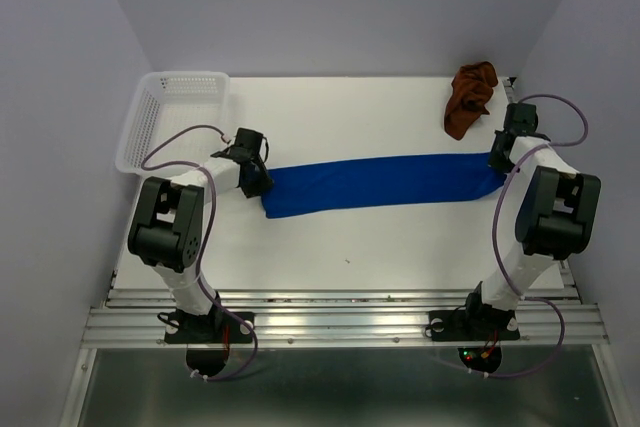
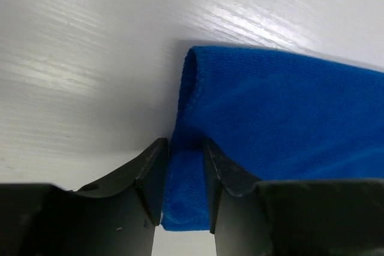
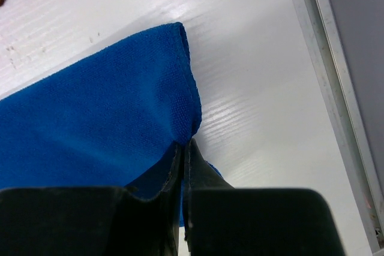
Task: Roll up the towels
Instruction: Fold the towel
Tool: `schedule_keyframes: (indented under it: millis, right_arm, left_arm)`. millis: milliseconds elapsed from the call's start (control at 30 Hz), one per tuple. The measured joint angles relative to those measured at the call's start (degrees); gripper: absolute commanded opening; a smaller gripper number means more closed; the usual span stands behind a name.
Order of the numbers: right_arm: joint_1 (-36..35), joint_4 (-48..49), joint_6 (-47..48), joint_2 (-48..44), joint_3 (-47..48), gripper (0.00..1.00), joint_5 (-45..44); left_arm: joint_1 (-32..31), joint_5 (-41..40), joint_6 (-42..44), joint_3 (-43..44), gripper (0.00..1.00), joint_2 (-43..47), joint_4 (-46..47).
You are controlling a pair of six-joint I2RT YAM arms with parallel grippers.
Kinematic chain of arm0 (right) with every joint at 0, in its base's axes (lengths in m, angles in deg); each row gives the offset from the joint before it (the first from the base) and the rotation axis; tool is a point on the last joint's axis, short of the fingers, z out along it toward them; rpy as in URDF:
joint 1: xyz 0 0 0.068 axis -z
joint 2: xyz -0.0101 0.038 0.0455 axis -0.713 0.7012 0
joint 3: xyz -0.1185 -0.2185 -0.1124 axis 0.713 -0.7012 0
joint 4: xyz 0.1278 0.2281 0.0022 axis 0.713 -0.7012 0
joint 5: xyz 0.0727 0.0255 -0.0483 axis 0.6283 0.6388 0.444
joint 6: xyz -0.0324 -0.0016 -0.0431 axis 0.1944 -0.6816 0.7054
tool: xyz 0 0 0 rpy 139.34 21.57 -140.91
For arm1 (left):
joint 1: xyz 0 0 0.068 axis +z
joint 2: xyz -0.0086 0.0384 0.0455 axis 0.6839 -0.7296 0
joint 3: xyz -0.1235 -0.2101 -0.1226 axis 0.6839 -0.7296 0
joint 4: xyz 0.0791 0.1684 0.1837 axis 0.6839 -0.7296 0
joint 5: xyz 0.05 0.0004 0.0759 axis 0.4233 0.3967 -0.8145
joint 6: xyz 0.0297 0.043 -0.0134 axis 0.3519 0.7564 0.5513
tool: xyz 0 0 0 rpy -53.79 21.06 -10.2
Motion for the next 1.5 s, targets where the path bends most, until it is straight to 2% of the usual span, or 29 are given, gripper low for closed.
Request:
schedule_keyframes:
  millis: [133,200,433,600,1133,1300,1500]
  right_arm:
    - [0.0,-1.7,0.0,0.5,1.4,0.01,-0.8]
    - [0.0,-2.6,0.0,0.5,2.8,0.01,-1.2]
    - [-0.6,-5.7,0.0,-1.4,6.4,0.01,1.8]
    - [-4.3,-8.6,0.2,-4.8,6.4,0.01,1.9]
    - [-32.2,-15.9,-6.8,-7.8,10.8,0.01,1.6]
    - [-40.7,-16.6,-11.2,-5.3,15.7,0.01,2.4]
    - [-47.4,-15.9,-15.1,-2.0,18.4,0.01,4.9]
  left_arm:
    - [-1.2,0.8,0.2,-0.9,0.16,0.0,1.6]
    - [-1.6,0.9,0.3,-1.5,0.10,0.0,2.4]
    - [-3.7,0.8,0.3,-1.9,0.08,0.1,4.0]
    - [-4.0,0.8,0.2,-1.9,0.08,0.1,4.0]
    - [-4.0,1.0,-0.2,-2.9,0.07,0.7,5.2]
    - [-4.1,1.0,-0.3,-3.7,0.07,1.2,6.0]
    - [-4.1,1.7,-0.3,-4.8,0.07,2.0,6.6]
